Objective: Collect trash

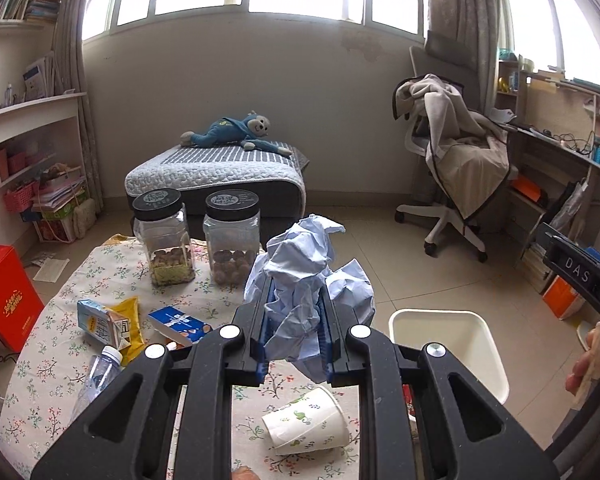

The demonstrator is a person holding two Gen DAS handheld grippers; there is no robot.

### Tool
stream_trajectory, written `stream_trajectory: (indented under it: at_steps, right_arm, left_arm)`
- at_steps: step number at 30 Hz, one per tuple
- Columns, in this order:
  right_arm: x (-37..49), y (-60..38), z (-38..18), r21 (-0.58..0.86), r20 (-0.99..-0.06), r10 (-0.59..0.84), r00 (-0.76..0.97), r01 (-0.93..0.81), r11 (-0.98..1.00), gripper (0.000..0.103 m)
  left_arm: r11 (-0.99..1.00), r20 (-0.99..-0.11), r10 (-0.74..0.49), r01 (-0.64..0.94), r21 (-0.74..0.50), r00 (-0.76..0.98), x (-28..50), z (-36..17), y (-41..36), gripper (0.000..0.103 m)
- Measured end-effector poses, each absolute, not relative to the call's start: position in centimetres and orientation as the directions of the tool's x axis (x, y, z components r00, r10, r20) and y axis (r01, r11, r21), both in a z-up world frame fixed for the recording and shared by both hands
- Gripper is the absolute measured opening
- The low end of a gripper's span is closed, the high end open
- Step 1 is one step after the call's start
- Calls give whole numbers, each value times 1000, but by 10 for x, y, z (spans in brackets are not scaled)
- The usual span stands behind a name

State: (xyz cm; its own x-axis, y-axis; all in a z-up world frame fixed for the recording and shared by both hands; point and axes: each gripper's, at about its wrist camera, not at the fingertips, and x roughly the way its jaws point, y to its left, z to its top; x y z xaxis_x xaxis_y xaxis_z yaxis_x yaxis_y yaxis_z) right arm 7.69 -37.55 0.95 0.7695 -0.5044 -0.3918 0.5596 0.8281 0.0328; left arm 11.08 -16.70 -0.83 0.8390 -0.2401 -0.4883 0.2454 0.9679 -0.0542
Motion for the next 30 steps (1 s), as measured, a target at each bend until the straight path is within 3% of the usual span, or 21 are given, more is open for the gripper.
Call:
stream_trajectory:
  at_steps: [7,18,19,21,24,30]
  right_arm:
    - [48,-417,16,-10,-336,-643,688,680,733,96]
    - [6,-481,21,117,-350,-715,606,785,608,96]
    - [3,-485,21,126,-354,-718,600,791,599,96]
    - [-1,-490,20,140,-355,-726,589,801,582,96]
    - [-3,-491,19,150,-357,-725,590,802,579,96]
    - [9,-468,21,111,-337,-708,620,774,624,96]
  left_arm:
    - [922,-507,-358,384,-58,784,106,-5,-238,20]
    - [847,-537,-485,524,-92,690,113,2,-335,22]
    - [836,-562,-495,539,-100,663,119,0,-343,26]
    - [843,-614,-481,523,-126,626,132,-4,-353,58]
    - [853,-595,-486,496,-162,640,133,2,-345,71]
    - [887,-542,-423,456,-81,727,121,14,-320,78]
